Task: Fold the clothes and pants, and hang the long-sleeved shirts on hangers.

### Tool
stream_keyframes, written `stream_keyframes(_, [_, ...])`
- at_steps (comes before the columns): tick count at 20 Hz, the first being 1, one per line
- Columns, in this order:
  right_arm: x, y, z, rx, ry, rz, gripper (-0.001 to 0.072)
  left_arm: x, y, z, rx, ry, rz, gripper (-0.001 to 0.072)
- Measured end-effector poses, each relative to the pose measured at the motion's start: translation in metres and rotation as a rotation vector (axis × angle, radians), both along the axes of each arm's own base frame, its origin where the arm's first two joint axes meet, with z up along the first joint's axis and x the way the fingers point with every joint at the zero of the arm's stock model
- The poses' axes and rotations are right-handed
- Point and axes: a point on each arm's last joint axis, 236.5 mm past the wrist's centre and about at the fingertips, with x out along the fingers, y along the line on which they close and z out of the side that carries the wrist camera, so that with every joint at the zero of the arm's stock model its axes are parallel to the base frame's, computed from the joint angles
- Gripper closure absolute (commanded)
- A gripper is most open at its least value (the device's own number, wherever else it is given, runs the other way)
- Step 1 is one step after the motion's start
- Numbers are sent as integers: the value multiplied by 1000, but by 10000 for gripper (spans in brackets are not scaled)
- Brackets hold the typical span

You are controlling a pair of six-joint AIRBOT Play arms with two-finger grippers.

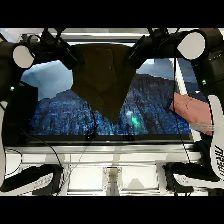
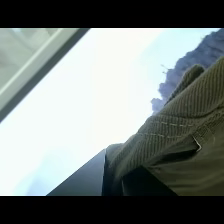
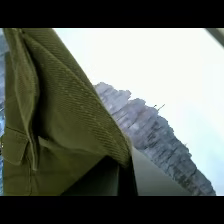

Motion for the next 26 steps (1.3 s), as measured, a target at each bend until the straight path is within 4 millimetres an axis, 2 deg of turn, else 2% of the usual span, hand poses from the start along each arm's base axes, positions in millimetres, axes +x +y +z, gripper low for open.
stream_keyframes(3, [-9, 1, -9, -27, 49, 25, 684, -2, 6, 0, 23, 5, 15, 632])
stream_keyframes(6, [-27, 5, -22, -39, 139, 69, 684, -9, 13, -8, 54, 50, 25, 633])
stream_keyframes(9, [-29, 9, -19, -25, 135, 84, 684, -8, 20, -5, 66, 37, 51, 632])
stream_keyframes(12, [-8, 10, 0, 13, 30, 50, 684, 4, 21, 15, 2, -45, 94, 633])
stream_keyframes(16, [18, 10, 36, 64, -148, 11, 685, 21, 21, 49, -57, -195, 119, 633])
stream_keyframes(21, [23, 5, 70, 61, -268, 5, 685, 19, 26, 82, -69, -307, 129, 632])
stream_keyframes(23, [15, 3, 68, 36, -233, 17, 685, 12, 31, 75, -50, -267, 141, 632])
stream_keyframes(24, [9, 2, 59, 19, -187, 28, 685, 9, 35, 61, -35, -208, 153, 632])
stream_keyframes(26, [-9, 5, 28, -17, -46, 67, 684, 0, 42, 17, -2, -29, 182, 632])
